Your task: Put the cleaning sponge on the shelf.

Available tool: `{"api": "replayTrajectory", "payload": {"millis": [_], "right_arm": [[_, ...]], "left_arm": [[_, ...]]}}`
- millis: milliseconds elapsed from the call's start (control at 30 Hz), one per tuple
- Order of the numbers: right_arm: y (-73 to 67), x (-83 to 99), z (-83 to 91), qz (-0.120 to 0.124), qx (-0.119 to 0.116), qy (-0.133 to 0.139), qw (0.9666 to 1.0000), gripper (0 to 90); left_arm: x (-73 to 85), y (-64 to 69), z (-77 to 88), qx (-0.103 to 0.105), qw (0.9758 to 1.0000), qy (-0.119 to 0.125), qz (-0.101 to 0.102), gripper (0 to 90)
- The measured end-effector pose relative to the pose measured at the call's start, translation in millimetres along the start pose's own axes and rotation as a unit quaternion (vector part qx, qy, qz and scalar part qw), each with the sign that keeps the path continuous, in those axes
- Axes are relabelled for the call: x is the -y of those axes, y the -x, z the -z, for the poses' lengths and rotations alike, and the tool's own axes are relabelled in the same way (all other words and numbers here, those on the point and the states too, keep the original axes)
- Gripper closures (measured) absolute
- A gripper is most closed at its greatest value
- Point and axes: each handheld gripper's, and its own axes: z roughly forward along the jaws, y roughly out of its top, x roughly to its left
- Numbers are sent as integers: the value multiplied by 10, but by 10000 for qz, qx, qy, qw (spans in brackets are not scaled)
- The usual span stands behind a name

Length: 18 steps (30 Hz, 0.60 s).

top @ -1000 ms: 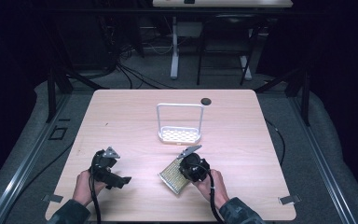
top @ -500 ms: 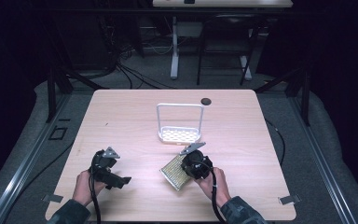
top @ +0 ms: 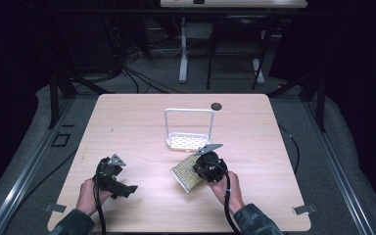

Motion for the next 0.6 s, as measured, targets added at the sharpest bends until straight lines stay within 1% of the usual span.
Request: {"api": "replayTrajectory", "payload": {"millis": [33, 133, 233, 267, 533, 567, 600], "right_arm": [[11, -8, 1, -34, -6, 12, 10000, 900], [31, -25, -2, -38, 23, 33, 10000, 900], [68, -63, -21, -165, 40, 89, 9998, 900], [76, -68, -28, -154, 69, 87, 9998, 900], [104, -107, -62, -310, 99, 157, 9993, 900], [112, -126, -79, -374, 103, 178, 9991, 900], [112, -126, -79, -374, 103, 178, 9991, 900]], "left_arm": [[-1, -2, 1, 21, 10000, -5, 7, 2], [-5, -2, 0, 0, 10000, 0, 18, 2], [-5, 3, 0, -3, 10000, 11, 16, 3], [-4, 4, -1, 2, 10000, 3, 8, 3], [-12, 4, 0, 15, 10000, 42, 12, 2], [-14, 6, -12, 45, 10000, 12, 28, 3], [-14, 6, -12, 45, 10000, 12, 28, 3]]}}
